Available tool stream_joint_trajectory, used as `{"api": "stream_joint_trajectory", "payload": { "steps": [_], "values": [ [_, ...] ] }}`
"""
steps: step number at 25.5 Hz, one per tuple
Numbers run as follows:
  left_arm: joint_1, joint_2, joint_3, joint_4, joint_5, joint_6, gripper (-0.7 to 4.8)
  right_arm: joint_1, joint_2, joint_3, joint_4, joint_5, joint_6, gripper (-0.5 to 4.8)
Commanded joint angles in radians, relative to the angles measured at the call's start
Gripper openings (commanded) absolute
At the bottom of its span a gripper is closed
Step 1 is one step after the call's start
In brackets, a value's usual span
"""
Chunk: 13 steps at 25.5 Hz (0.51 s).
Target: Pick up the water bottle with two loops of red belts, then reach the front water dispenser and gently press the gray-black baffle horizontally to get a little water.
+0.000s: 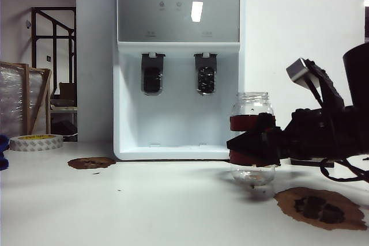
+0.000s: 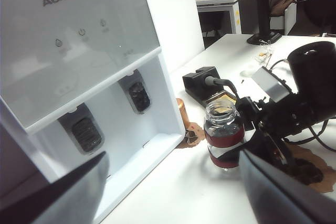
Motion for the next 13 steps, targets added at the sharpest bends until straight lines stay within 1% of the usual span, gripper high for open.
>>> {"api": "stream_joint_trajectory", "payload": {
  "steps": [1, 3, 4, 6, 8, 11, 12, 13],
  "values": [
    [0.0, 0.0, 0.005, 0.005, -0.005, 0.006, 4.0, 0.003, 0.0, 0.001, -0.003, -0.006, 0.007, 3.34],
    [0.0, 0.0, 0.005, 0.005, -0.005, 0.006, 4.0, 0.003, 0.0, 0.001, -0.003, -0.006, 0.007, 3.29],
    [0.0, 0.0, 0.005, 0.005, -0.005, 0.006, 4.0, 0.003, -0.001, 0.001, -0.002, -0.006, 0.007, 3.18],
    [0.0, 0.0, 0.005, 0.005, -0.011, 0.006, 4.0, 0.003, -0.001, 0.0, 0.001, -0.006, 0.007, 2.71],
    [0.0, 0.0, 0.005, 0.0, -0.026, 0.011, 4.0, 0.003, -0.003, -0.002, 0.011, -0.037, 0.008, 2.7],
    [0.0, 0.0, 0.005, -0.006, -0.027, 0.015, 4.0, 0.004, -0.018, -0.008, 0.013, -0.048, 0.016, 2.68],
    [0.0, 0.0, 0.005, -0.005, -0.027, 0.015, 4.0, 0.004, -0.03, -0.014, 0.013, -0.048, 0.02, 2.61],
    [0.0, 0.0, 0.005, -0.005, -0.027, 0.016, 4.0, 0.006, -0.055, -0.022, 0.013, -0.059, 0.023, 2.4]
  ]
}}
